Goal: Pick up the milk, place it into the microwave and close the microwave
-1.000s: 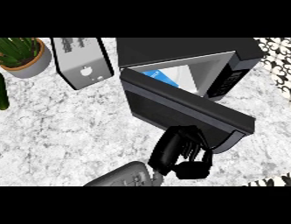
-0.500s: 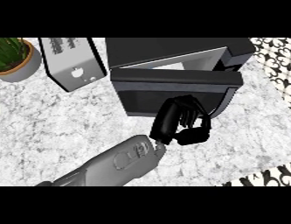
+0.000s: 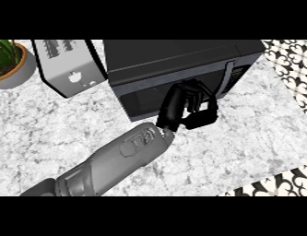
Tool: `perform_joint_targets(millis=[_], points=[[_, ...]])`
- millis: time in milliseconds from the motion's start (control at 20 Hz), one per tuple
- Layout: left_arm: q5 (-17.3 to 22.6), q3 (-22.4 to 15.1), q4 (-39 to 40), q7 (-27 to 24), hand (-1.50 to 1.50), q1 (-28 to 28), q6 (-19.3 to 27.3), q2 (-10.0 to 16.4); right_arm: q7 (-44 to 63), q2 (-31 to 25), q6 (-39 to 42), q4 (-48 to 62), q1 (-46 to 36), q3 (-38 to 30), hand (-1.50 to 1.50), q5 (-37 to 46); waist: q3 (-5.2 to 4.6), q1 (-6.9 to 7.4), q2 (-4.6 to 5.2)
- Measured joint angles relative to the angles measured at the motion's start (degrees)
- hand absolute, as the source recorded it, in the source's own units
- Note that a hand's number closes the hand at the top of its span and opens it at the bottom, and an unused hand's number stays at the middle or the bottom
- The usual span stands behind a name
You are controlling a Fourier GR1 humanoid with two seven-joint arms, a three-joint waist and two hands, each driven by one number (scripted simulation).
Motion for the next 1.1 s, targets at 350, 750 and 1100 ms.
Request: perform_joint_targets(millis=[350, 750, 1100], points=[[4.9, 0.6, 0.2, -3.6, 1.50, 0.0, -1.6, 0.0, 0.7, -0.9, -0.4, 0.0, -0.9, -0.9, -1.50, -2.1, 0.04, -0.31, 0.21], [9.8, 1.1, 0.0, -6.9, 1.50, 0.2, -2.3, 0.0, 1.1, -1.9, 0.1, 0.1, -1.7, -1.5, -1.50, -4.4, 0.14, -0.56, 0.33], [11.8, 0.5, 0.5, -10.7, 1.50, 0.2, -1.1, 0.0, 1.4, -3.1, 1.9, -0.7, -2.4, -1.4, -1.50, -6.0, 0.18, -0.91, 0.56]])
